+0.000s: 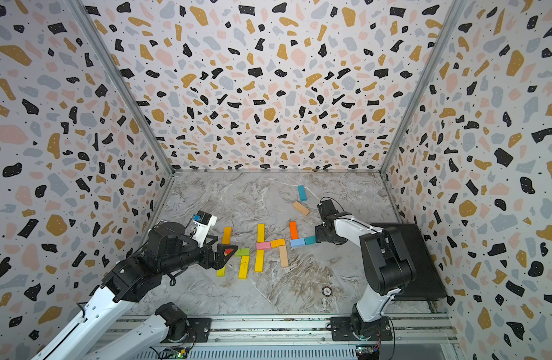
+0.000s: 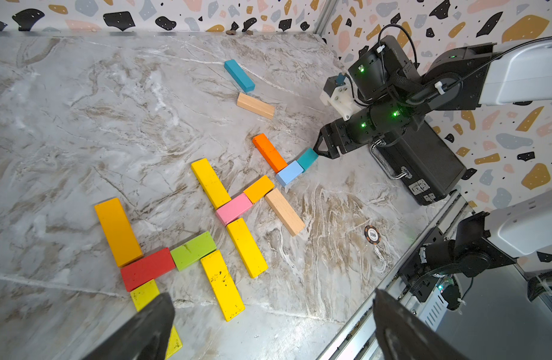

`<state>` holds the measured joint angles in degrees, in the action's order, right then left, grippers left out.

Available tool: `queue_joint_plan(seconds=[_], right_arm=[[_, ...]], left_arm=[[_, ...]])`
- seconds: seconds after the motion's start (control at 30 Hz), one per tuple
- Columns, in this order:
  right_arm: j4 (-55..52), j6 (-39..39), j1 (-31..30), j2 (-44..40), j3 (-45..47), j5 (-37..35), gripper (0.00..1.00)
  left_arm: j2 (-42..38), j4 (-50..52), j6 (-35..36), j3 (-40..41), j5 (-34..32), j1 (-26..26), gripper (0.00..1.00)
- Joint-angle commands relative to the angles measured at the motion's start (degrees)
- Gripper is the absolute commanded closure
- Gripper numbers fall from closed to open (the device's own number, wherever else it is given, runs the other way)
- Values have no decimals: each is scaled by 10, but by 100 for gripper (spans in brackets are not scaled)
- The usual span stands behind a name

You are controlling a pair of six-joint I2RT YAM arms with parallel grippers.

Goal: Assemble the letter h with building blocks
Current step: Assemble the building block at the center of the board, then pick up the building block from the center of the board.

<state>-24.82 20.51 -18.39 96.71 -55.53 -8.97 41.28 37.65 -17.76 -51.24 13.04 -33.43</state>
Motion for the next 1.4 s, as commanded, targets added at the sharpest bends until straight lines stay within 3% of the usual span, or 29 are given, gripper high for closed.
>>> queue_joint_plan(seconds=[0.0,0.37,0.5,0.73,0.9,1.13,1.37], right_arm=[[-2,-1,-2,-11,6,12,21],[-3,9,-2,-46,-11,-35,18],[59,-27,-2,-57,-45,67,18],[90,-85,-6,77,-182,173,21],[27,-118,-6,191,-302,158,23],[2,-137,-7,267,-368,149,27],[-31,-142,-29,300,-385,101,48]], left_arm=[[0,-13,5,4,1,4,1],[1,-13,4,4,1,4,1],[1,-13,4,4,3,4,1],[3,-13,5,5,1,4,1],[9,-12,6,4,0,4,1],[11,-11,9,4,-2,6,1],[14,-11,8,3,1,7,1]])
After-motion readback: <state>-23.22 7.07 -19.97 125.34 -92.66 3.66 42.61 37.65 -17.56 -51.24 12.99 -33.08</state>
